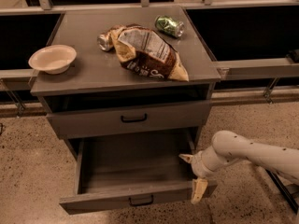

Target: Open middle drawer

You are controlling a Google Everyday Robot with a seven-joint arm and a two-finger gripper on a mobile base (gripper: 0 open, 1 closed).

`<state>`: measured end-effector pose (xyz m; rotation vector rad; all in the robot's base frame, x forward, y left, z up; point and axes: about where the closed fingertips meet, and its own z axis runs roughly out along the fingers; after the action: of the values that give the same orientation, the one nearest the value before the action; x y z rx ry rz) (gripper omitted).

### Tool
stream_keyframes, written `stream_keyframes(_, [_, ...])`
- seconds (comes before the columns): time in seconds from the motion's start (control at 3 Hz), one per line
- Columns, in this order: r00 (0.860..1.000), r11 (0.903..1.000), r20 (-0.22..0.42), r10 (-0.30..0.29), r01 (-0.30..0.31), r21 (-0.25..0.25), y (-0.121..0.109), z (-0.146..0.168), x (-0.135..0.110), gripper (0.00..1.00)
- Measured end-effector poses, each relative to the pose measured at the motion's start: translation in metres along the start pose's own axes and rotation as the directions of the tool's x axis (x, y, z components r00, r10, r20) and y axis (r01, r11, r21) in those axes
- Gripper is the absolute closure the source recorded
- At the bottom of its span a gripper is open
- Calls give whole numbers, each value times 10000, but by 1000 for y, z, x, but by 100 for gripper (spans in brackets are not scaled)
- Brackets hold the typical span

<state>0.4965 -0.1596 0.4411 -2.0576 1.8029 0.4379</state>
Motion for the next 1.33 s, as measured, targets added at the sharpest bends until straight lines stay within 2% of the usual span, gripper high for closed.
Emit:
stream_keyframes(0.33, [10000, 10000, 0, 0, 0, -1, 0, 0, 0, 0])
stream_keyframes(0.67, [9996, 9987, -276, 76, -90, -497, 18, 9, -3, 0])
stream_keyframes(1.0, [9984, 9948, -512, 226, -275, -978, 52, 8, -10, 26])
stream_keyframes(1.33, [9984, 9927, -326, 454, -488, -1105, 73, 3, -7, 41])
